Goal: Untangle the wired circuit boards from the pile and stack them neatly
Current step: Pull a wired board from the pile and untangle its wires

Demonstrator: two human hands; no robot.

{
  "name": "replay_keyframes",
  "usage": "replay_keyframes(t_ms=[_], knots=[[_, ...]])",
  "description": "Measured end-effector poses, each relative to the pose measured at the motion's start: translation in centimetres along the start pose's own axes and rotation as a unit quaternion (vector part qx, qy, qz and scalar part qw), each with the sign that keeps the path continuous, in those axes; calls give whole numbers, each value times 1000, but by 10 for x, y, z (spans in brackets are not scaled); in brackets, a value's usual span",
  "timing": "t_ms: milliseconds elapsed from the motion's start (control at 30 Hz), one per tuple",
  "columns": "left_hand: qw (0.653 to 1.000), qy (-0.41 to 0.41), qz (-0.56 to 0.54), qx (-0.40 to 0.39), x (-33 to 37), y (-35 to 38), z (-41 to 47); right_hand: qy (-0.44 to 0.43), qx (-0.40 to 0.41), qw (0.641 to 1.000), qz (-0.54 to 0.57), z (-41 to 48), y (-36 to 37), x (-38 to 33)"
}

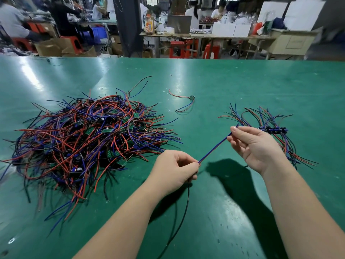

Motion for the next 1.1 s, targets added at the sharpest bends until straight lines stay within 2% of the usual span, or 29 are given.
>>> replay_keyframes(t_ms=[167,300,733,933,1100], knots=[[997,13,75,13,-3,-4,3,5,-1,996,-87,1,-7,-1],[994,24,102,15,-1,-4,3,3,-14,998,-54,-1,-1,-2],[999,13,28,13,-1,2,2,67,9,995,78,-1,5,16],[1000,-5,-23,0,-1,2,-2,5,-7,998,58,0,12,13],[998,-11,-49,-35,3,12,-5,-29,66,995,72,4,-11,4]])
Point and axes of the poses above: each hand's wrist, its own z-axis towards the middle knuckle, its own y-axis out of the palm, x = y × z, the point moved 10 cm from there along z, towards the middle knuckle
